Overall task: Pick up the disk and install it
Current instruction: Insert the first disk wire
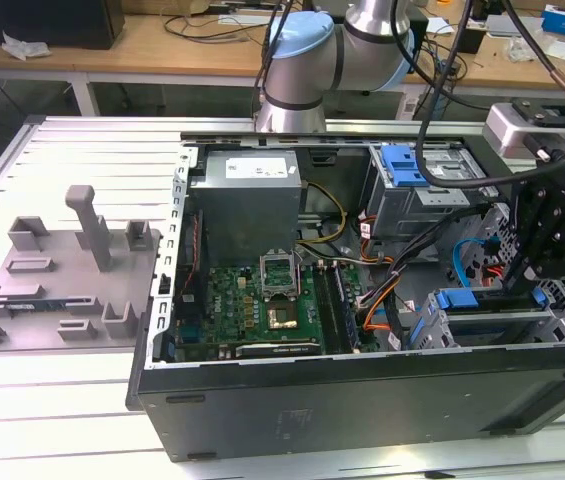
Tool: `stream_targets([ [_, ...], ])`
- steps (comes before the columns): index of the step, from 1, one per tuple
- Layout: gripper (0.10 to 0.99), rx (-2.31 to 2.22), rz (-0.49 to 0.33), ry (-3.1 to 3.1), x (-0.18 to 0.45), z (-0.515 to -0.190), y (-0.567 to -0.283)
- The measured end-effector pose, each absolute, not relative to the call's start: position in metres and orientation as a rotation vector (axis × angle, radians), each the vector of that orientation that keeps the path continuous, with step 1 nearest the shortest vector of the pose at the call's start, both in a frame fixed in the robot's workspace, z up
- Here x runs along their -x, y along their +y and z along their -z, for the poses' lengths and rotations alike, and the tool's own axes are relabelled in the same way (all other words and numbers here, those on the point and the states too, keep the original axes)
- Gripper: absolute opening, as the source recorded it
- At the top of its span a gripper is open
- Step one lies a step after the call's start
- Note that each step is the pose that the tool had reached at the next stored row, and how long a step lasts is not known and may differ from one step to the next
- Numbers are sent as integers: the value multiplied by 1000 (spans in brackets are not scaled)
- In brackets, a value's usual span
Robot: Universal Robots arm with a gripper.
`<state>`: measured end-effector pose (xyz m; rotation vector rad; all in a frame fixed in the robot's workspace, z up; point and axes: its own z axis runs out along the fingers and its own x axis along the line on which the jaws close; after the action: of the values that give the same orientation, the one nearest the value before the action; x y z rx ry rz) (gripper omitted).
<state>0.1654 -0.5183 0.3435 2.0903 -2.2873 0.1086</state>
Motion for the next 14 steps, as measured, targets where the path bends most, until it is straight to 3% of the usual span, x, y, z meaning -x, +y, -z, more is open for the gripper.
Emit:
stream_targets([
  [14, 169, -2090, -109, -2287, -166, -345, -517],
])
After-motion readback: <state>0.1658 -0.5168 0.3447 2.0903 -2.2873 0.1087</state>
